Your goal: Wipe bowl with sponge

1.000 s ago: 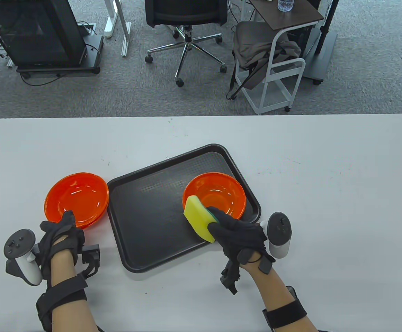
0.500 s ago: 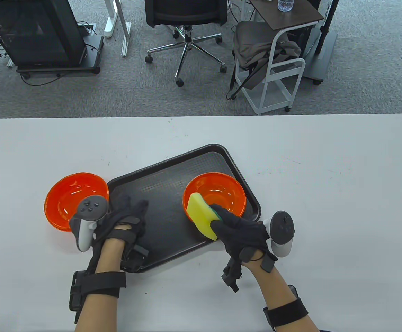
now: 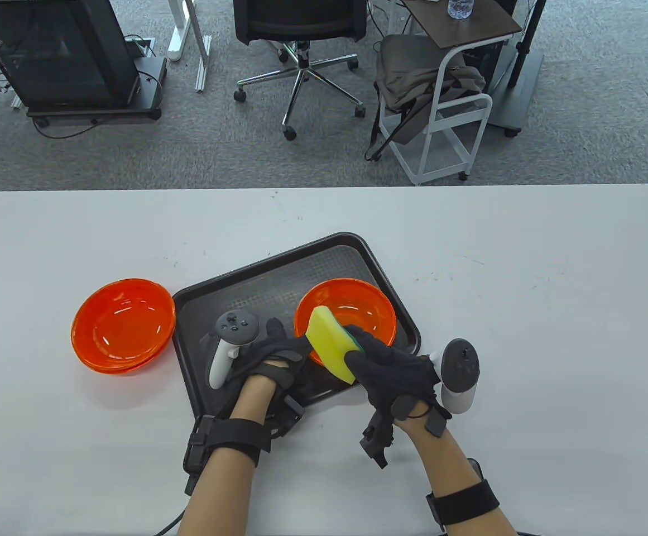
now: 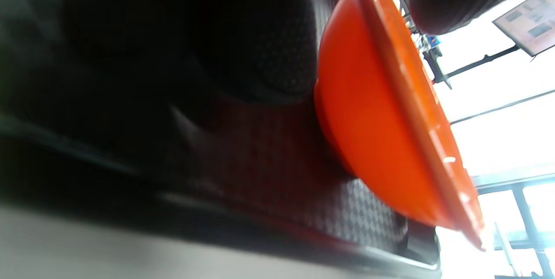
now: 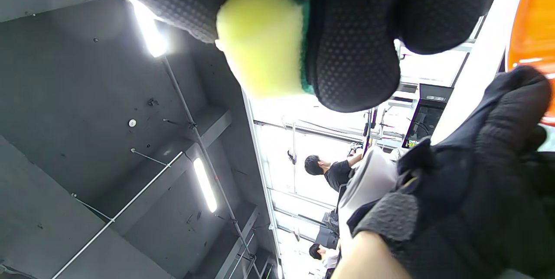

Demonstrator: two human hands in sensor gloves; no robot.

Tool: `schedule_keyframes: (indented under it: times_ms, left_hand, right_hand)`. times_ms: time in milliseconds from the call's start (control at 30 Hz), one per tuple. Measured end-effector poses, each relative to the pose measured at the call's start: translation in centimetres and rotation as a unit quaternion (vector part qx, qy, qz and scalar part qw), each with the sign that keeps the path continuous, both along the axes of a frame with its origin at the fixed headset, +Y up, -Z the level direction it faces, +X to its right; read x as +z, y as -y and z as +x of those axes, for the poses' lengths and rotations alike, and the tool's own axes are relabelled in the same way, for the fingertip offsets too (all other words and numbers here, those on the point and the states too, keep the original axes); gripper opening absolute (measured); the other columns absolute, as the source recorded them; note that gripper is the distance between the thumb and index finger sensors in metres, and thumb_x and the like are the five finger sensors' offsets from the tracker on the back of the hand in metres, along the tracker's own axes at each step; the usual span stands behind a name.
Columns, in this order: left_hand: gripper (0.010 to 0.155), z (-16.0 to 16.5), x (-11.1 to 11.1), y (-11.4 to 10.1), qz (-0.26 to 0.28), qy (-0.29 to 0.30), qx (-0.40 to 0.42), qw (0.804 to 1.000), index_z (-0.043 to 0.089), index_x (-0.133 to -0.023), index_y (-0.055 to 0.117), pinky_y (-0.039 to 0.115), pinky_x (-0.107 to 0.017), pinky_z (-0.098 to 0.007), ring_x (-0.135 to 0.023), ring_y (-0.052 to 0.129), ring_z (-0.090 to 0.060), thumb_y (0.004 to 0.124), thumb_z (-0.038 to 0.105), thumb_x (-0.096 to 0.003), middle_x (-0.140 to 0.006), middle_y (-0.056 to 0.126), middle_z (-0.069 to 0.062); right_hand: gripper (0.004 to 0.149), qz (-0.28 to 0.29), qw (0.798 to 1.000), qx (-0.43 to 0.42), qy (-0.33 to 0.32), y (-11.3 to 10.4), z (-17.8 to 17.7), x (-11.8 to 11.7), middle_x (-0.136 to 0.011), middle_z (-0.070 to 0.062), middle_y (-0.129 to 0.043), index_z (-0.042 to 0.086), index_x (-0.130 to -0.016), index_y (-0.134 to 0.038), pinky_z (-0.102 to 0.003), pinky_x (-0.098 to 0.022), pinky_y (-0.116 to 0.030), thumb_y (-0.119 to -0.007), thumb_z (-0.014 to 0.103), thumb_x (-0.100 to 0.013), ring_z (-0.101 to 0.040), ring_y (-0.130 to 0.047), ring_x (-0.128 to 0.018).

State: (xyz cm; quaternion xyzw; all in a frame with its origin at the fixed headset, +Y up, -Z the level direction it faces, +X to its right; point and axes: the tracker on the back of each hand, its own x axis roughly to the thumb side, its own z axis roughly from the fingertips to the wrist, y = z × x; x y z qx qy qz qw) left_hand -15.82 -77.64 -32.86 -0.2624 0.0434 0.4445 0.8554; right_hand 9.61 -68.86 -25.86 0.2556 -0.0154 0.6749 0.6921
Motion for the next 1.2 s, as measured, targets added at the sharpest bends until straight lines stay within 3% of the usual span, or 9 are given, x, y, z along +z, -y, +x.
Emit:
schedule_keyframes:
  times_ms: [167, 433, 667, 967, 1200]
  left_hand:
    - [0.093, 1.3, -0.5, 0.1, -0.005, 0.006, -0.021, 1.0, 0.004, -0.106, 0.029, 0.093, -0.024, -0.033, -0.029, 0.105, -0.012, 0.08, 0.062, -0.0527, -0.069, 0.091, -0.008]
    - [0.071, 1.6, -0.8, -0.1, 0.011, -0.029, -0.002, 1.0, 0.006, -0.104, 0.044, 0.094, -0.019, -0.03, -0.019, 0.104, -0.006, 0.078, 0.043, -0.0542, -0.058, 0.094, -0.003]
    - [0.064, 1.0, -0.8, -1.4, 0.07, -0.03, -0.003, 0.997, 0.006, -0.101, 0.055, 0.094, -0.013, -0.028, -0.012, 0.103, -0.004, 0.078, 0.041, -0.0528, -0.05, 0.095, -0.006]
    - [0.061, -1.2, 0.9, -4.9, 0.122, -0.017, 0.007, 0.992, 0.007, -0.1, 0.059, 0.093, -0.013, -0.03, -0.01, 0.101, -0.006, 0.078, 0.041, -0.053, -0.048, 0.094, -0.007]
    - [0.059, -4.9, 3.9, -8.2, 0.19, -0.03, 0.013, 0.981, 0.008, -0.1, 0.062, 0.092, -0.012, -0.03, -0.007, 0.1, -0.005, 0.078, 0.041, -0.0528, -0.044, 0.095, -0.007]
  right_hand:
    - [0.053, 0.001, 1.0, -0.003, 0.002, 0.0, 0.1, 0.0, -0.082, -0.028, -0.086, -0.001, -0.093, -0.058, -0.06, -0.048, -0.076, -0.075, 0.034, -0.057, -0.038, -0.099, -0.059]
    - [0.053, 0.003, 1.0, -0.007, 0.003, -0.1, 0.2, -0.1, -0.082, -0.028, -0.086, -0.001, -0.093, -0.058, -0.06, -0.049, -0.076, -0.075, 0.034, -0.057, -0.038, -0.099, -0.059]
    - [0.053, 0.003, 1.0, -0.005, 0.003, -0.1, 0.2, -0.1, -0.082, -0.028, -0.086, -0.001, -0.093, -0.058, -0.06, -0.048, -0.076, -0.075, 0.034, -0.057, -0.038, -0.099, -0.059]
    - [0.053, 0.004, 1.0, -0.006, 0.004, -0.2, 0.3, 0.0, -0.083, -0.028, -0.086, 0.0, -0.094, -0.057, -0.06, -0.049, -0.075, -0.075, 0.034, -0.057, -0.038, -0.099, -0.059]
    - [0.052, 0.016, 0.999, 0.026, 0.011, -0.3, -0.1, 0.3, -0.084, -0.028, -0.085, 0.002, -0.095, -0.057, -0.06, -0.049, -0.075, -0.075, 0.033, -0.057, -0.038, -0.098, -0.06]
